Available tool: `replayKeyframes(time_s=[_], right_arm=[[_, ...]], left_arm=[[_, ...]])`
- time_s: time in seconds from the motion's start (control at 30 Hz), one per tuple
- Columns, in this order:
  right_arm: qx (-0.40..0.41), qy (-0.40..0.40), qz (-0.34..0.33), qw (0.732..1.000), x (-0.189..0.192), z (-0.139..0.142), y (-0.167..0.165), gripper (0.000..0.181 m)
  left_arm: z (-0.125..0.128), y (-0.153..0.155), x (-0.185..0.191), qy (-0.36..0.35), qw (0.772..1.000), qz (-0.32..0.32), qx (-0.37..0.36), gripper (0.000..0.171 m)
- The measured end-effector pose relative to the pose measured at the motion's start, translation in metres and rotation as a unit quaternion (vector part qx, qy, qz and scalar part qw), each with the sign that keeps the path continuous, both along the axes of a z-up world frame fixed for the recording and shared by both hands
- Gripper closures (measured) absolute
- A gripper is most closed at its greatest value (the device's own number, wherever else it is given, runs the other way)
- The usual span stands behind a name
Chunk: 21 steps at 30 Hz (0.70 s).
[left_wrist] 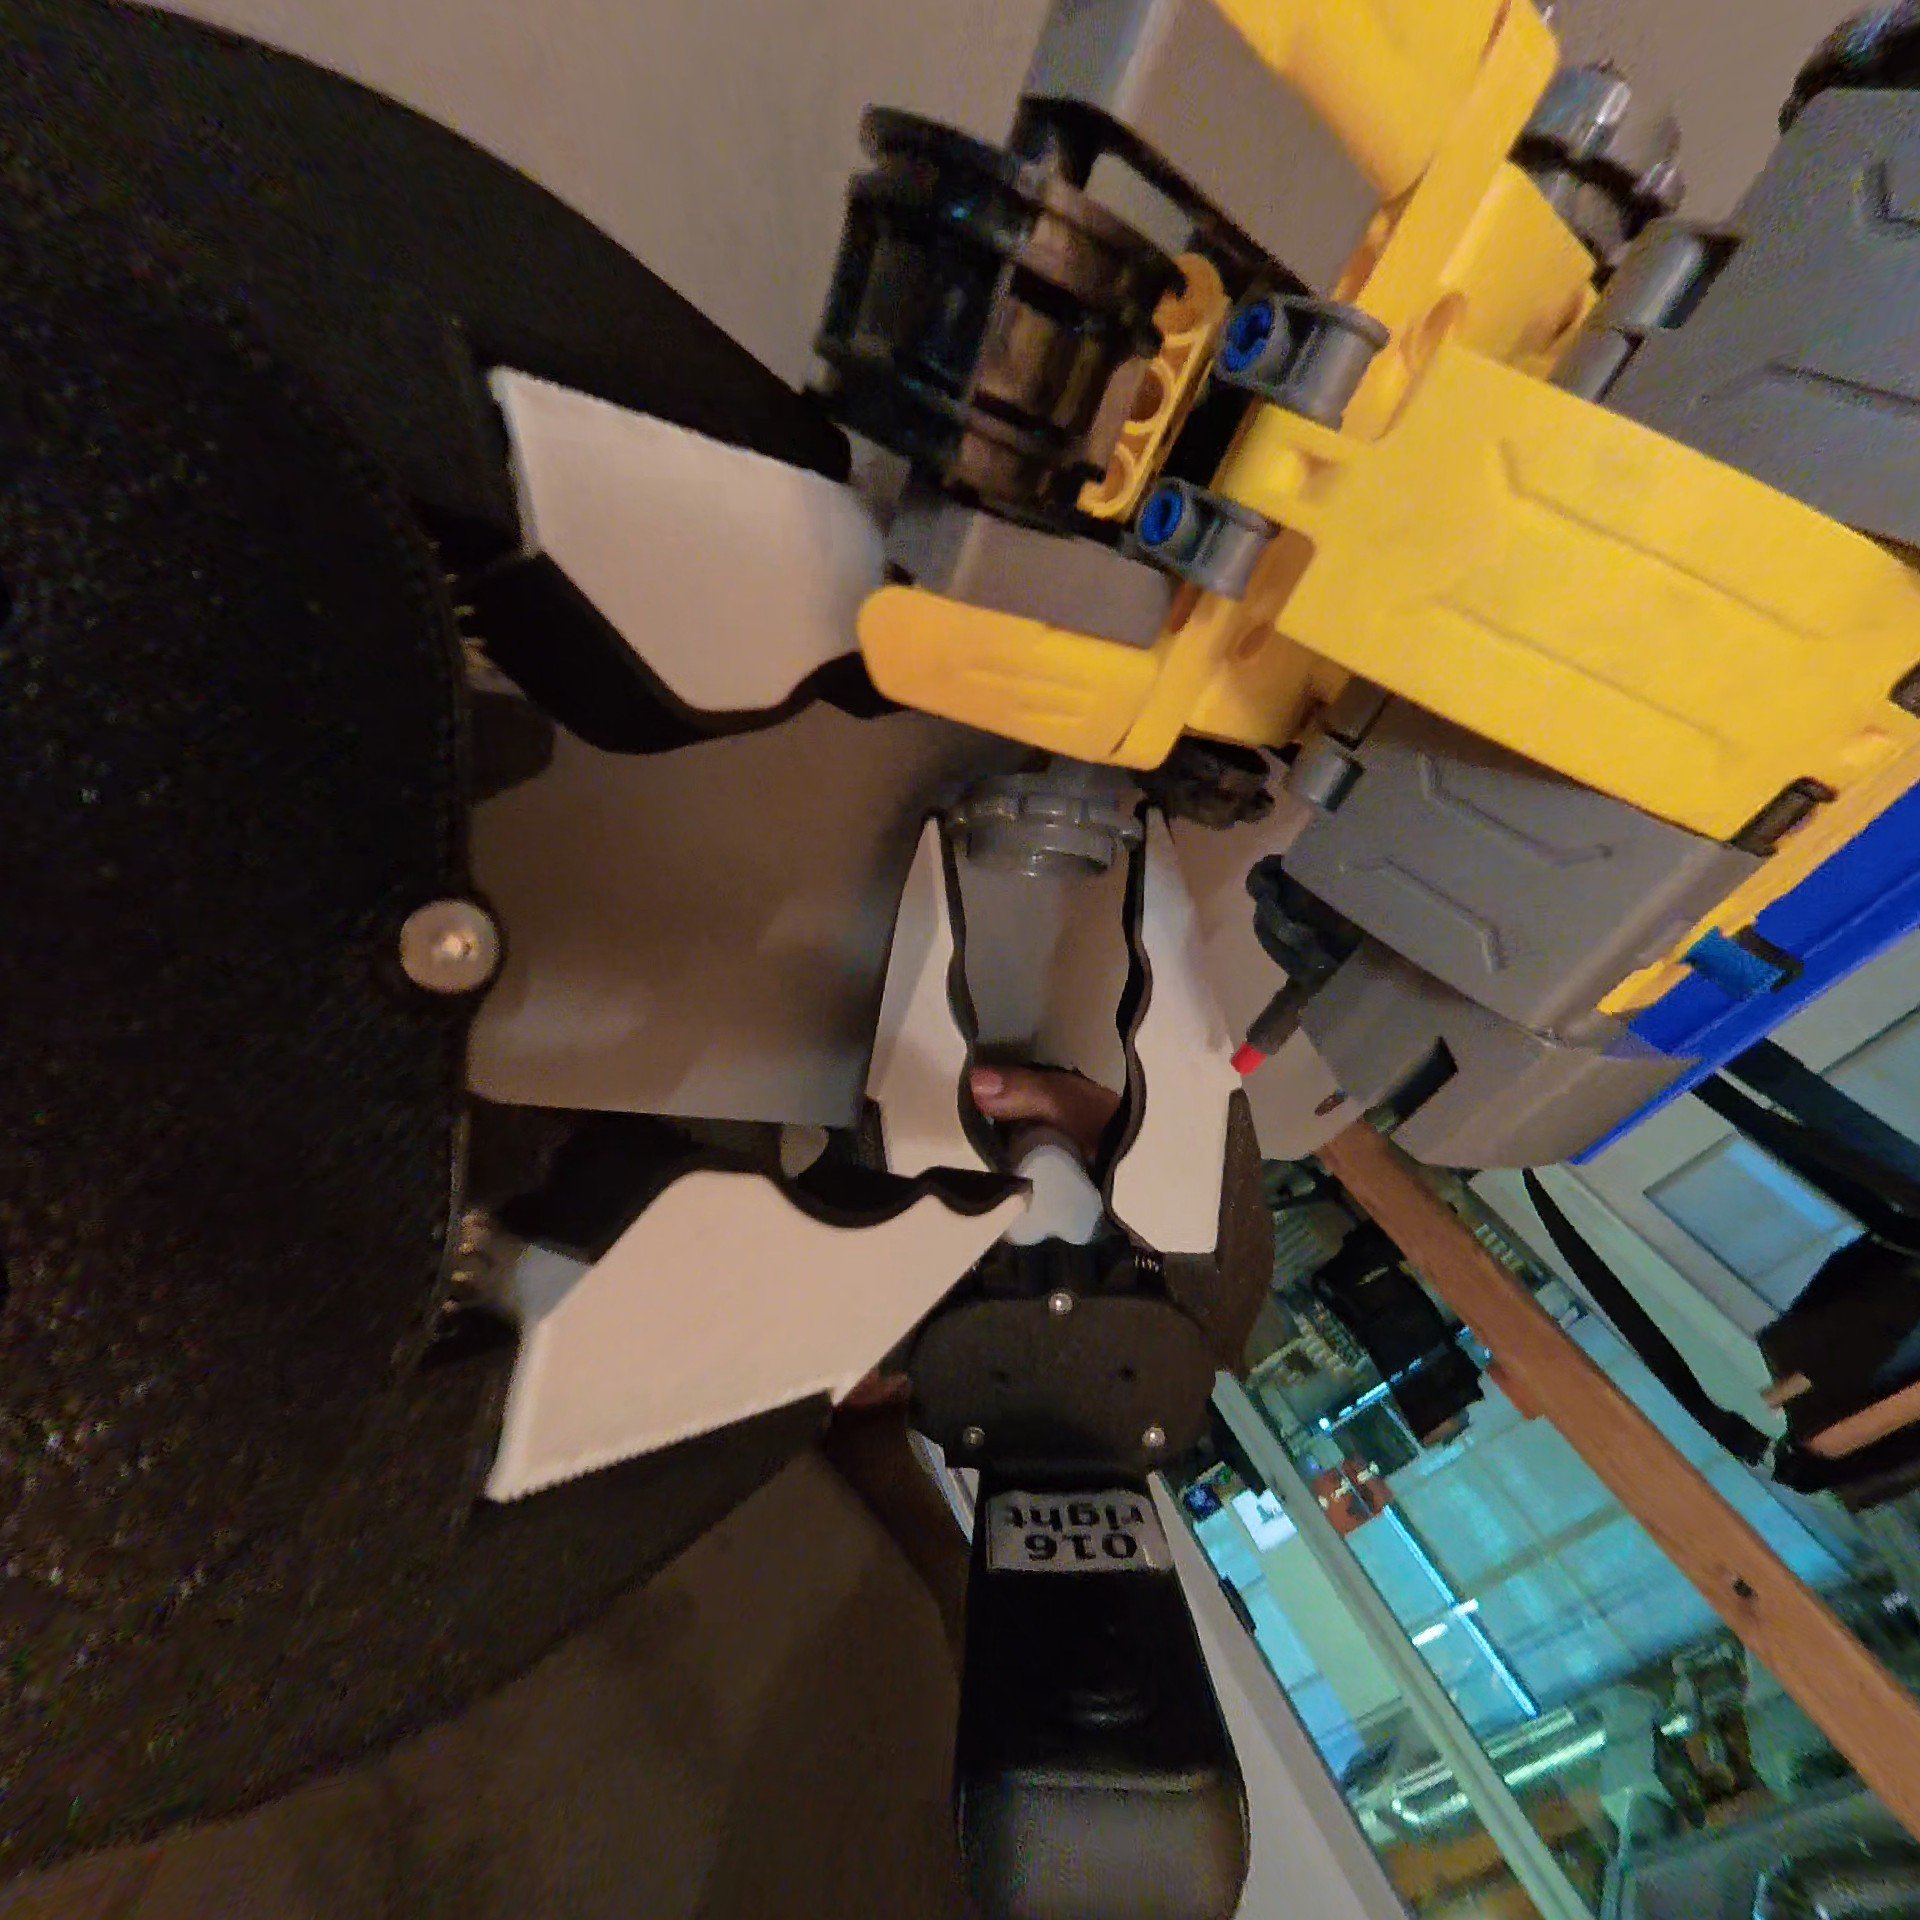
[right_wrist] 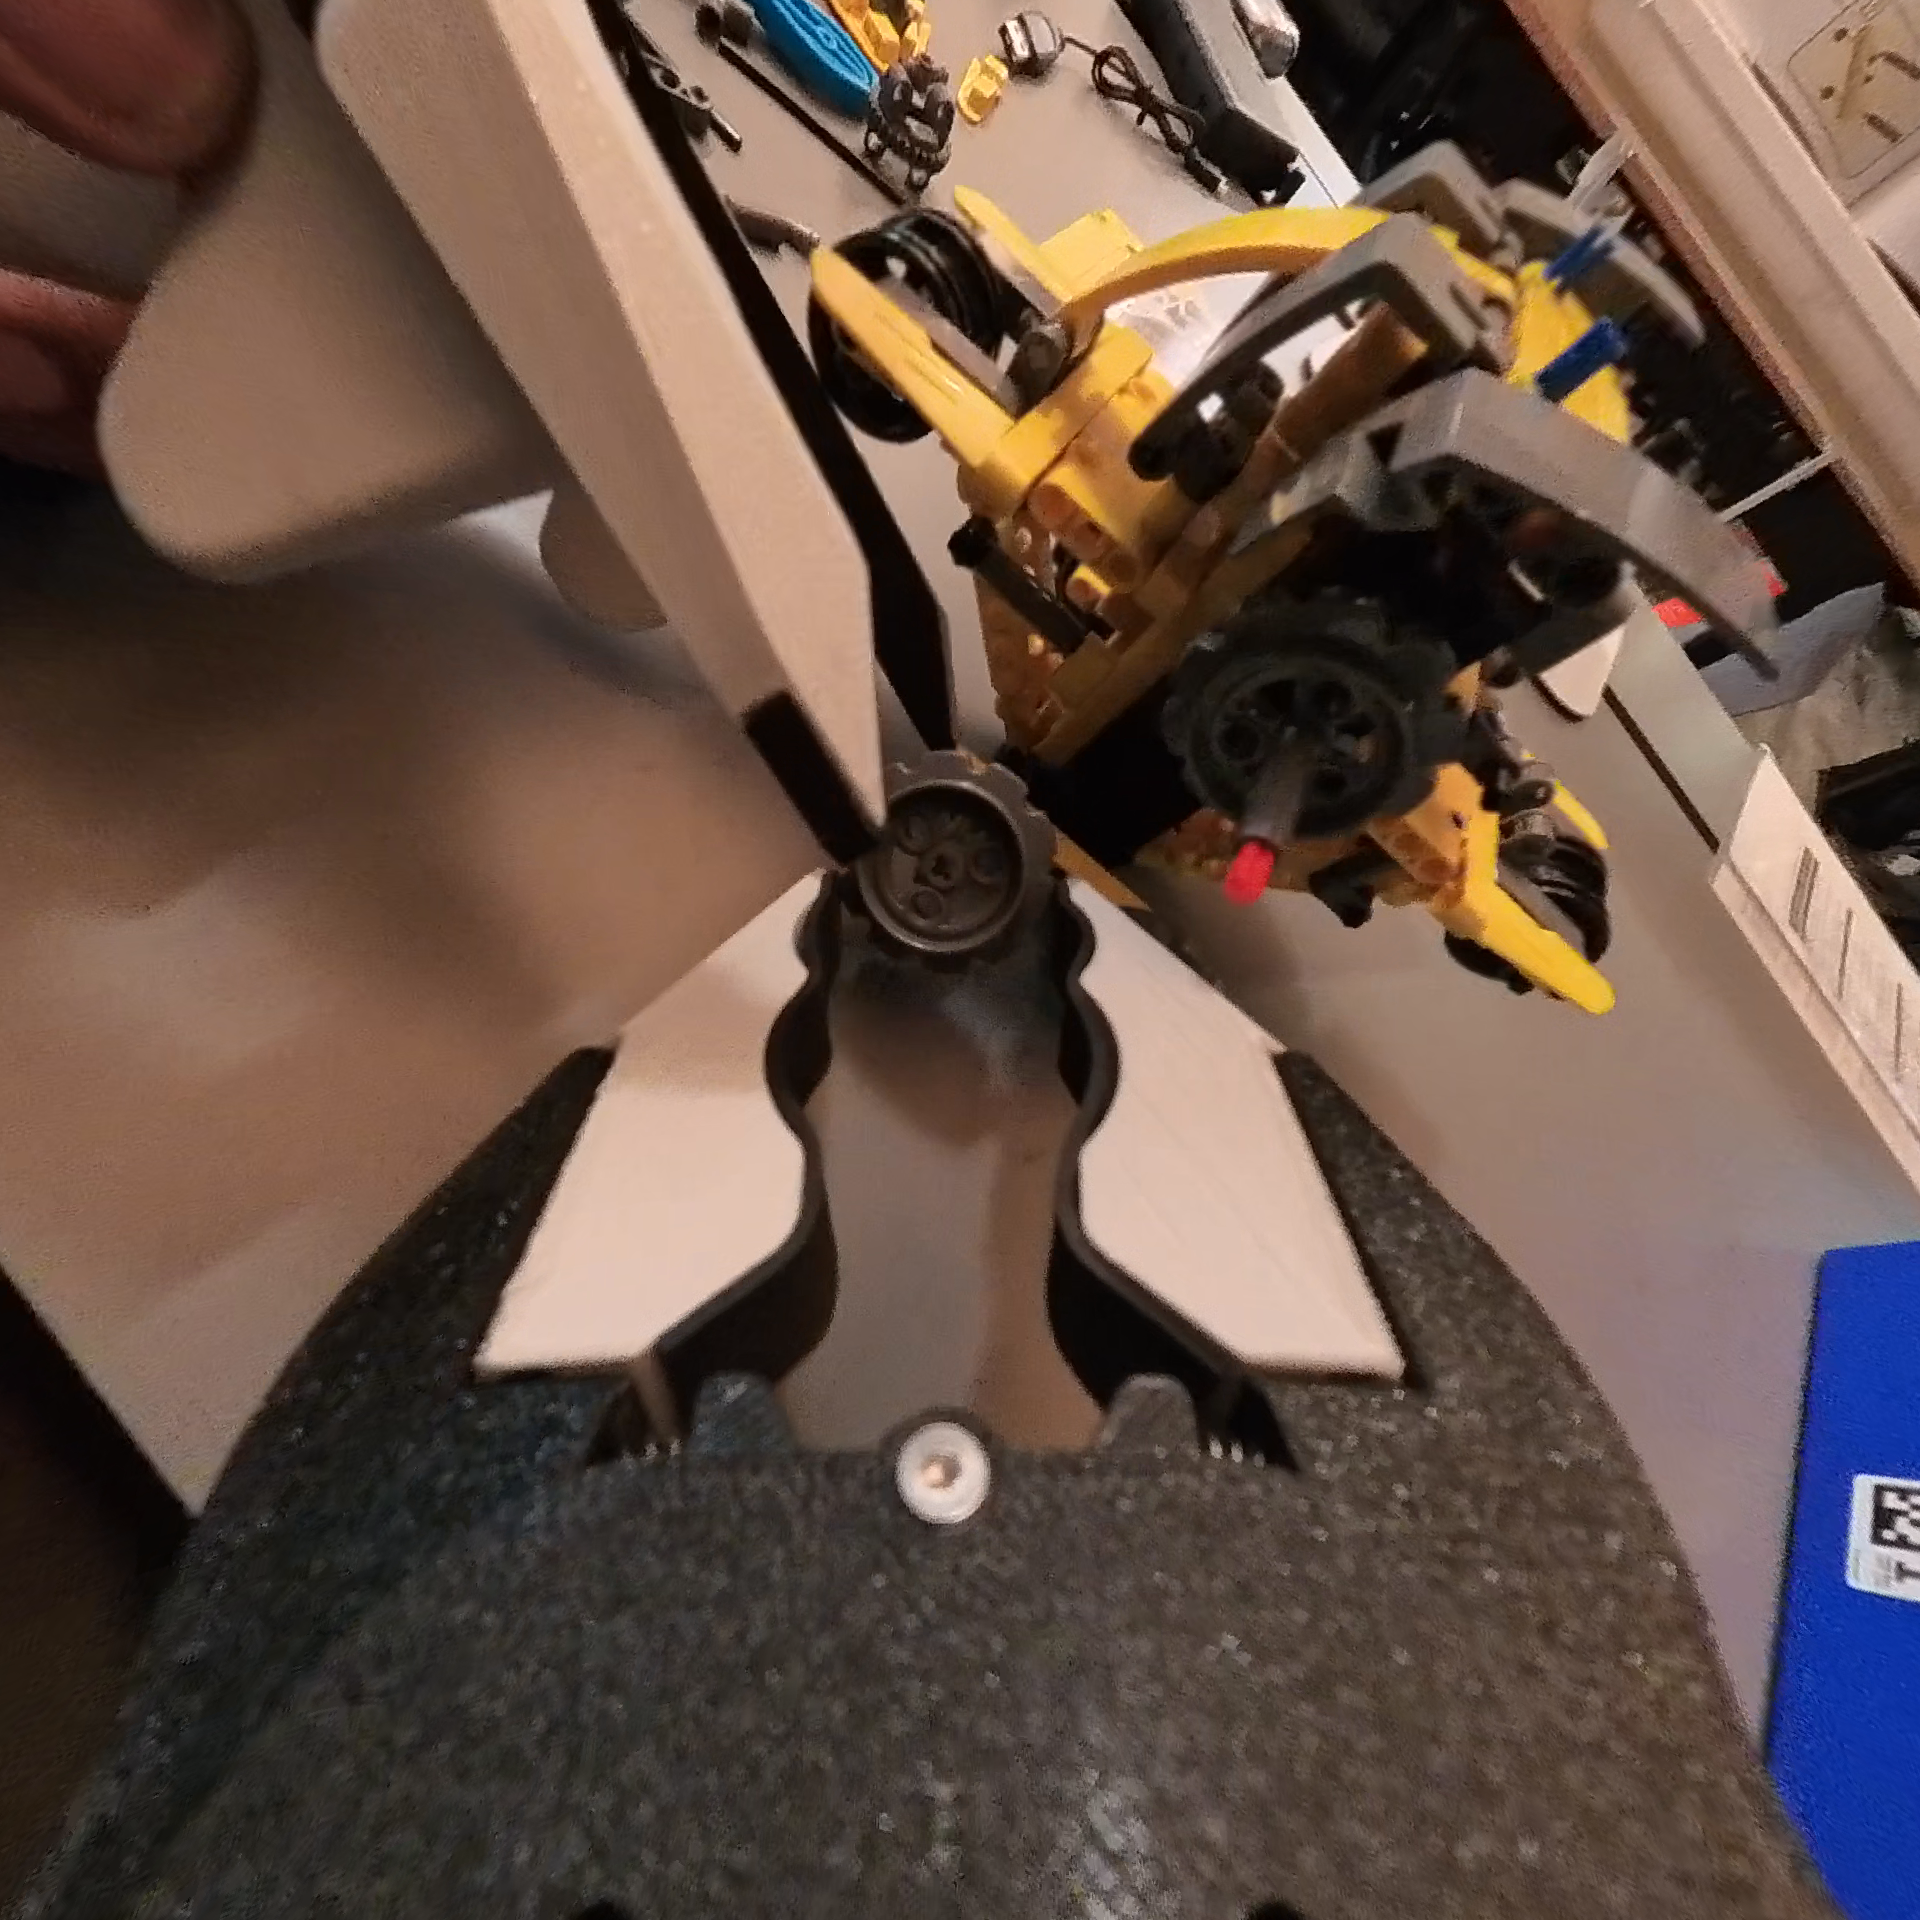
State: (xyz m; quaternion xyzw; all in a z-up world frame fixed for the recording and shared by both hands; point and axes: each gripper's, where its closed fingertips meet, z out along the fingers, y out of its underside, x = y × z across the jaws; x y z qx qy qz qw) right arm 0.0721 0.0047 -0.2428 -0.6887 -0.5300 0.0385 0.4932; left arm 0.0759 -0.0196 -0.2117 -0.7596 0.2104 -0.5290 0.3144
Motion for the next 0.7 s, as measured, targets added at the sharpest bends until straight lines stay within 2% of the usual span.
replayKeyframes(time_s=[0.2, 0.47, 0.7], right_arm=[[0.006, -0.017, 0.008, 1.000, 0.001, -0.004, 0.000, 0.141], [0.021, -0.031, 0.005, 0.999, 0.001, -0.005, -0.001, 0.141], [0.042, -0.044, -0.003, 0.998, 0.001, -0.005, 0.000, 0.141]], left_arm=[[-0.002, 0.003, -0.003, 0.005, 1.000, 0.015, -0.003, 0.086], [-0.021, -0.002, 0.000, 0.091, 0.996, 0.008, 0.007, 0.089], [-0.019, 0.001, -0.001, 0.093, 0.996, 0.009, 0.015, 0.083]])
